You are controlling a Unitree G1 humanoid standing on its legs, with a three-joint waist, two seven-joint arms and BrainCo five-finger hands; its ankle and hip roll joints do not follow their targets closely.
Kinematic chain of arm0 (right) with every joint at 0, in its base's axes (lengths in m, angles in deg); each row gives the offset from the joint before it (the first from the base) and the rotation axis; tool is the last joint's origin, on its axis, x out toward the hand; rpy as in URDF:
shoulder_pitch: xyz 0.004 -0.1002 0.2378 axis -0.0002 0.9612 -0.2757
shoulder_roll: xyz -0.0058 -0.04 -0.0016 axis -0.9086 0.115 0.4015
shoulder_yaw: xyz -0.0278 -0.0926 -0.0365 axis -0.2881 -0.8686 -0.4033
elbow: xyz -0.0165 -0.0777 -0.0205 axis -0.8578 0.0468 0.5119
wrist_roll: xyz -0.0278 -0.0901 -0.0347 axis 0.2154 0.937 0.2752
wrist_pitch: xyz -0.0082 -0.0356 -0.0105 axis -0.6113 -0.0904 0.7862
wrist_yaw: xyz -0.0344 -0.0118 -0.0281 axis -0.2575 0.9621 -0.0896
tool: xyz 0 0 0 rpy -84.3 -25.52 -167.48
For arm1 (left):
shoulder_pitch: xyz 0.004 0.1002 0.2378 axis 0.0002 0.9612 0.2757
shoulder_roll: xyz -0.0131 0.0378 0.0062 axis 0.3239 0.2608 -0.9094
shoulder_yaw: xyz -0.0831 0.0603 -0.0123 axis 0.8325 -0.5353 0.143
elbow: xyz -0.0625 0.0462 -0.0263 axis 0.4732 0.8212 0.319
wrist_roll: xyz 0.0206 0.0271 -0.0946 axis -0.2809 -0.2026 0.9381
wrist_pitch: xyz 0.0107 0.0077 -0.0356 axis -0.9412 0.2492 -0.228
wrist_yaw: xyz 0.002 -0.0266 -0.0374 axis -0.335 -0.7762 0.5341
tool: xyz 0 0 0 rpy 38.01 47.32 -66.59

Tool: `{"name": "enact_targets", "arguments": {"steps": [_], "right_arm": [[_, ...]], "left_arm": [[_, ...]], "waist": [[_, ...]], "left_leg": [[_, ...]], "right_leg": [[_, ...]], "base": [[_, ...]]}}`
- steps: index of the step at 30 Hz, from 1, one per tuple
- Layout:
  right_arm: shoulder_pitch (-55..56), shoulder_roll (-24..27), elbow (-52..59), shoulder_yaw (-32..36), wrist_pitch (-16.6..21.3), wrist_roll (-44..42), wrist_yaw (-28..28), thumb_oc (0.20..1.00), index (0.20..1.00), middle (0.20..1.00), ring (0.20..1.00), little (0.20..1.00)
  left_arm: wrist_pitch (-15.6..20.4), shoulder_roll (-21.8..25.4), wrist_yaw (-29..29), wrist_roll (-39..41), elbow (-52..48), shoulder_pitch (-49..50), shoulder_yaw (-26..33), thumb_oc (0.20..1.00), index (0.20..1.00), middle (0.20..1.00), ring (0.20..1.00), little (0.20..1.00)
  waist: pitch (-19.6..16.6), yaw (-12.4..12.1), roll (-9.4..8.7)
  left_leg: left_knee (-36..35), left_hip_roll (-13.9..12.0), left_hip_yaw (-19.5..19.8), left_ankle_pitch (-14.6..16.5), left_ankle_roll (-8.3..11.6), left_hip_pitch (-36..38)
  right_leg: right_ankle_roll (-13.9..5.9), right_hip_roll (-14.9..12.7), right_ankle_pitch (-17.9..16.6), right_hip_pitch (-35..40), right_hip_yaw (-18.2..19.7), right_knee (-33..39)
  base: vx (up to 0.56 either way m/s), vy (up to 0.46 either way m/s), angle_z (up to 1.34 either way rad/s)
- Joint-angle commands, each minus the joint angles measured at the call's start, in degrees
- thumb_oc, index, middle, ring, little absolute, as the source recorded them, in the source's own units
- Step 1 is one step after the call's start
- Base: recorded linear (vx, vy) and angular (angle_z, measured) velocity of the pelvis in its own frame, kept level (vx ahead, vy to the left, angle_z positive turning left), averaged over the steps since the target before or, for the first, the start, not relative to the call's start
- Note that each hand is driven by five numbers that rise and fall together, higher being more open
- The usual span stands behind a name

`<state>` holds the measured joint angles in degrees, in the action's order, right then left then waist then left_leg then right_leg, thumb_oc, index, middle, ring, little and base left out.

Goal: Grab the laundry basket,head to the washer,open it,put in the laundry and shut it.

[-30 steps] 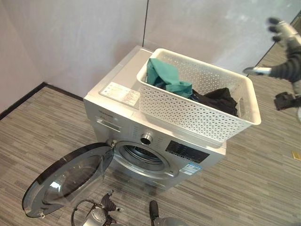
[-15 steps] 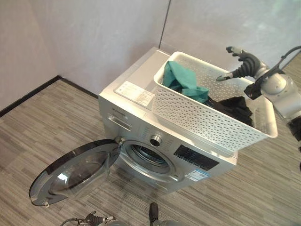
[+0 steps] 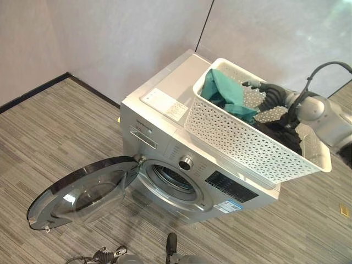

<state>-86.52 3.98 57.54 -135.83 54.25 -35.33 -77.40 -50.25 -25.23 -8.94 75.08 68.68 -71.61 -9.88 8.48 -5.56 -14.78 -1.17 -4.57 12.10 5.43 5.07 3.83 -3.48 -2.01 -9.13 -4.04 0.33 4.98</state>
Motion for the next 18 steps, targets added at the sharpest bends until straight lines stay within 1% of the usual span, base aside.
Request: {"name": "enact_targets", "arguments": {"steps": [1, 5, 7, 10, 11, 13, 14, 16, 18], "right_arm": [[-5.7, 6.3, -0.3, -2.8, 0.9, -0.4, -1.2, 1.000, 1.000, 1.000, 1.000, 1.000], [-5.4, 5.2, -1.1, -3.4, 0.8, 0.5, -1.6, 1.000, 1.000, 1.000, 1.000, 1.000], [-4.9, 2.9, -3.8, -3.0, 0.6, 1.5, -1.1, 1.000, 1.000, 1.000, 1.000, 1.000], [-4.5, 0.8, -6.2, -2.4, 0.2, 2.9, -0.3, 1.000, 1.000, 1.000, 1.000, 1.000], [-4.5, 0.7, -6.2, -2.4, 0.2, 2.9, -0.3, 1.000, 1.000, 1.000, 1.000, 1.000], [-4.3, -0.7, -7.9, -1.7, 0.0, 3.5, 0.4, 1.000, 1.000, 1.000, 1.000, 1.000], [-4.1, -2.3, -9.7, -1.1, -0.1, 3.8, 1.2, 1.000, 1.000, 1.000, 1.000, 1.000], [-4.1, -3.1, -10.9, -1.0, -0.1, 4.1, 1.5, 1.000, 1.000, 1.000, 1.000, 1.000], [-4.7, -6.1, -14.1, -0.7, -0.6, 5.0, 2.4, 1.000, 1.000, 1.000, 1.000, 1.000]], "left_arm": [[0.8, -1.6, -1.4, -2.1, 1.0, -0.8, -1.5, 1.000, 1.000, 1.000, 1.000, 1.000], [1.1, -1.3, -1.3, -1.3, -0.2, -1.4, -1.5, 1.000, 1.000, 1.000, 1.000, 1.000], [1.3, -1.4, -1.0, -0.4, -1.2, -1.9, -2.2, 1.000, 1.000, 1.000, 1.000, 1.000], [1.6, -1.8, -0.9, 0.9, -2.2, -2.1, -2.9, 1.000, 1.000, 1.000, 1.000, 1.000], [1.6, -1.8, -0.9, 0.9, -2.2, -2.1, -2.9, 1.000, 1.000, 1.000, 1.000, 1.000], [1.6, -2.0, -0.7, 1.3, -2.4, -2.1, -3.1, 1.000, 1.000, 1.000, 1.000, 1.000], [1.7, -2.1, -0.5, 1.5, -2.2, -2.0, -3.2, 1.000, 1.000, 1.000, 1.000, 1.000], [1.8, -2.1, -0.3, 1.6, -2.1, -1.8, -3.3, 1.000, 1.000, 1.000, 1.000, 1.000], [2.0, -2.3, 0.1, 2.5, -1.8, -1.6, -3.3, 1.000, 1.000, 1.000, 1.000, 1.000]], "waist": [[1.7, -1.7, -0.44], [2.0, -2.1, -0.68], [2.7, -2.7, -0.69], [3.6, -3.4, -0.38], [3.5, -3.4, -0.39], [4.2, -3.9, -0.13], [4.7, -4.3, 0.21], [4.9, -4.5, 0.40], [5.9, -5.2, 0.99]], "left_leg": [[-1.7, -0.8, -1.1, -0.9, -2.12, -1.0], [-1.9, -1.0, -1.1, -1.0, -2.04, -1.1], [-1.7, -1.1, -0.8, -1.1, -2.04, -1.5], [-1.6, -1.0, -0.2, -1.4, -2.01, -2.4], [-1.6, -1.0, -0.2, -1.4, -2.01, -2.5], [-1.5, -0.8, 0.2, -1.7, -1.97, -3.3], [-1.6, -0.6, 0.7, -2.0, -2.00, -4.0], [-1.7, -0.4, 1.0, -2.3, -2.02, -4.5], [-1.8, -0.1, 1.8, -3.1, -1.91, -6.0]], "right_leg": [[-2.97, -3.4, 7.2, 1.2, -2.9, -4.3], [-2.91, -3.3, 7.2, 1.2, -3.0, -4.4], [-2.86, -3.3, 7.2, 1.0, -3.2, -4.3], [-2.75, -3.3, 7.2, 0.7, -3.6, -4.1], [-2.75, -3.4, 7.2, 0.7, -3.6, -4.1], [-2.71, -3.5, 7.2, 0.4, -4.0, -4.1], [-2.70, -3.5, 7.1, 0.1, -4.3, -3.9], [-2.67, -3.6, 7.1, -0.1, -4.6, -3.8], [-2.63, -3.7, 6.8, -0.6, -5.2, -3.3]], "base": [[0.00, 0.000, 0.00], [0.00, 0.000, 0.00], [0.00, 0.000, 0.00], [0.00, 0.000, 0.00], [-0.01, -0.007, 0.06], [-0.01, -0.010, 0.16], [-0.01, -0.011, 0.18], [-0.01, -0.007, 0.13], [-0.03, -0.009, 0.22]]}}
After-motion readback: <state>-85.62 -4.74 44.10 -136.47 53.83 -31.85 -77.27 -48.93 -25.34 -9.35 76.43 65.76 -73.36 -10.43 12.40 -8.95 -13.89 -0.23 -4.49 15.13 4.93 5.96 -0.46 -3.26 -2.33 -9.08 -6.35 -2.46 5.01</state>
